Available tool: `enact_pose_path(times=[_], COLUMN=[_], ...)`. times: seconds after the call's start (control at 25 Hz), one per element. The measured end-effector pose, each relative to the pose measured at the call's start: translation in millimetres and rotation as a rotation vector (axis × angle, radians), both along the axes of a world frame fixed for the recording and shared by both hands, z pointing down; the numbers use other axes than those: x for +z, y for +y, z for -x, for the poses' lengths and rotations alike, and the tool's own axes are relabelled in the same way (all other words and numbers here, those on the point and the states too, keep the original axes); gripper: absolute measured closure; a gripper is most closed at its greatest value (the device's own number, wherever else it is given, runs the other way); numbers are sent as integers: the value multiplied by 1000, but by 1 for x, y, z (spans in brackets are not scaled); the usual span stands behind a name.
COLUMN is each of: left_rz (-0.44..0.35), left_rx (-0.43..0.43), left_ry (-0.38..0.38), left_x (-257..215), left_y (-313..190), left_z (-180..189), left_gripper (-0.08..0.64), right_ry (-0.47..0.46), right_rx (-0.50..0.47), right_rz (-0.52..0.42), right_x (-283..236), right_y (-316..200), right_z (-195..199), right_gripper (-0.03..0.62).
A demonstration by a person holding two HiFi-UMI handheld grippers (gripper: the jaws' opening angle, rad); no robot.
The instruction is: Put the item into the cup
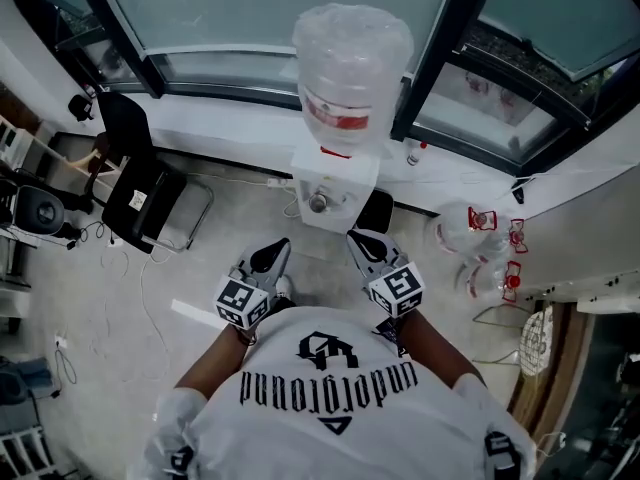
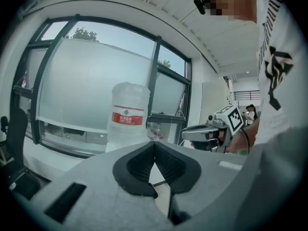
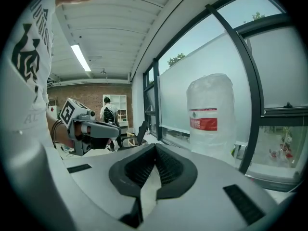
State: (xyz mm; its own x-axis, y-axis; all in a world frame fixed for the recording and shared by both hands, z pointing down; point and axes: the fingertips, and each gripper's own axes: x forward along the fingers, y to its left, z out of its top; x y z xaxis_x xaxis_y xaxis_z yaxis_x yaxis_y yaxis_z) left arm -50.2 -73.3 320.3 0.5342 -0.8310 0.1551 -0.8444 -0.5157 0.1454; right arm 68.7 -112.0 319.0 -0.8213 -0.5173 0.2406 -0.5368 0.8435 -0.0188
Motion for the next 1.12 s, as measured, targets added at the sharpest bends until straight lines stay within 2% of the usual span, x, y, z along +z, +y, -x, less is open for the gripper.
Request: enact_pose_path(times=[0.2,0.4,0.76,1.12], left_rz=[26,18,-7,-27], left_rx=[-23,-12,85,171], left_ry=[9,3,-10,9], left_x=[1,-4,-15,-25], left_y=[17,29,61,103], left_z=[3,9,37,88], left_gripper=[546,546,546,546], right_ry=[-7,0,-21,-10], right_rx=[-20,-19,58,138], right_rz=[32,35,26,26], right_x=[8,9,1,-10], right_y=[15,27,61,110], right_z=[6,14,39,82], right_gripper=[578,578,580,580])
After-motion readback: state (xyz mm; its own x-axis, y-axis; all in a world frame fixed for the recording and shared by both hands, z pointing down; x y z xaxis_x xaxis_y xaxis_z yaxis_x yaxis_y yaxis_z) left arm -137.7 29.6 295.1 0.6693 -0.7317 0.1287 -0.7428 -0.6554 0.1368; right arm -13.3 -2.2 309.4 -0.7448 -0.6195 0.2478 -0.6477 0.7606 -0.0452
